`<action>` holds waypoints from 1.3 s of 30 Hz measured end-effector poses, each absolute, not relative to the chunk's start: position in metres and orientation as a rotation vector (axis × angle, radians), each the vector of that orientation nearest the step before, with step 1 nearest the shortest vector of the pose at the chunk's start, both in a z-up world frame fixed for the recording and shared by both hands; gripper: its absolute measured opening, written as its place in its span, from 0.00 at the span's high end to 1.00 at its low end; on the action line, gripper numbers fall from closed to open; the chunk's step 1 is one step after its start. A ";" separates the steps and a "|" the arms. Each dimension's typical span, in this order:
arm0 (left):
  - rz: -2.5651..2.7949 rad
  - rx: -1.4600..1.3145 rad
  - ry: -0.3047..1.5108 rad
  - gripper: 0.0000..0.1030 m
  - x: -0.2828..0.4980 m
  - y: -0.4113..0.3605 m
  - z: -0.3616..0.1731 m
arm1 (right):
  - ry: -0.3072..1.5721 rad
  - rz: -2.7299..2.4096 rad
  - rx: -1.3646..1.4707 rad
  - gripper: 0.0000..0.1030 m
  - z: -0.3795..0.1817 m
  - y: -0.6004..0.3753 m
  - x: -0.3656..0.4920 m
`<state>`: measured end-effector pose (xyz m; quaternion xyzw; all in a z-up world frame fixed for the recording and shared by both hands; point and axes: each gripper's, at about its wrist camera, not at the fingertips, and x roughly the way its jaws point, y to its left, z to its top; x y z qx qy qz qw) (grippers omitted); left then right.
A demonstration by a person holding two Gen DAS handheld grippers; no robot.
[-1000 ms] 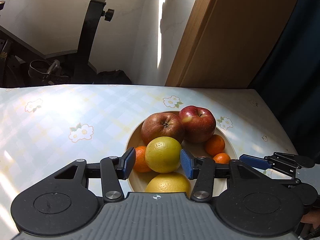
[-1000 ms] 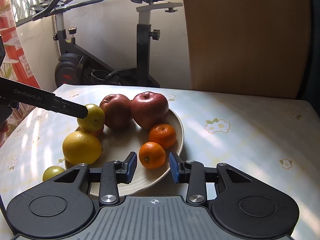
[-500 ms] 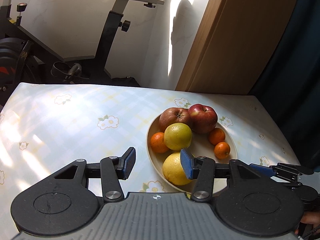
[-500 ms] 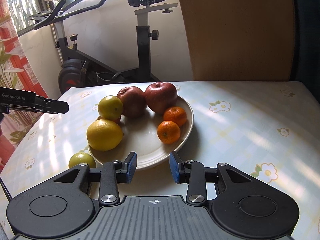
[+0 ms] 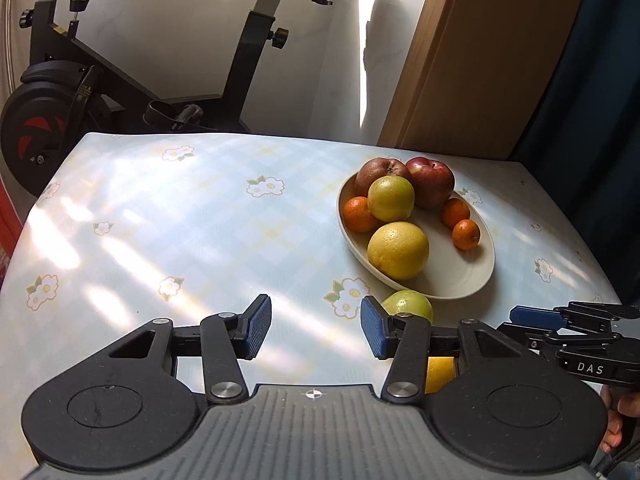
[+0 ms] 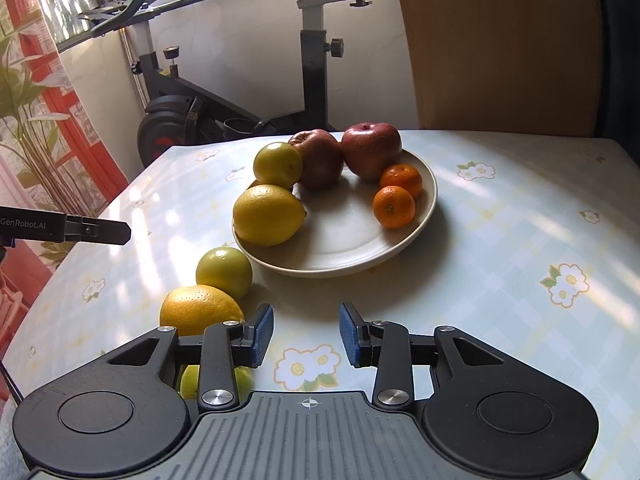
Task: Organize fruits
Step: 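Move the right gripper to the green pomelo and close on it, then close the left gripper on the small brown fruit while the right gripper lifts the pomelo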
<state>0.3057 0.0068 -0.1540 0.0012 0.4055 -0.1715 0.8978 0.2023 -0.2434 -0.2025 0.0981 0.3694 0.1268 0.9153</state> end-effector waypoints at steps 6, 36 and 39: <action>-0.375 -0.018 0.838 0.50 0.287 0.008 -0.163 | 0.765 0.275 0.191 0.65 -0.201 -0.234 0.185; -0.430 -0.070 0.905 0.50 0.256 -0.002 -0.192 | 0.786 0.378 0.140 0.56 -0.221 -0.211 0.171; -0.462 -0.064 0.909 0.50 0.251 -0.011 -0.194 | 0.746 0.335 0.184 0.56 -0.215 -0.230 0.171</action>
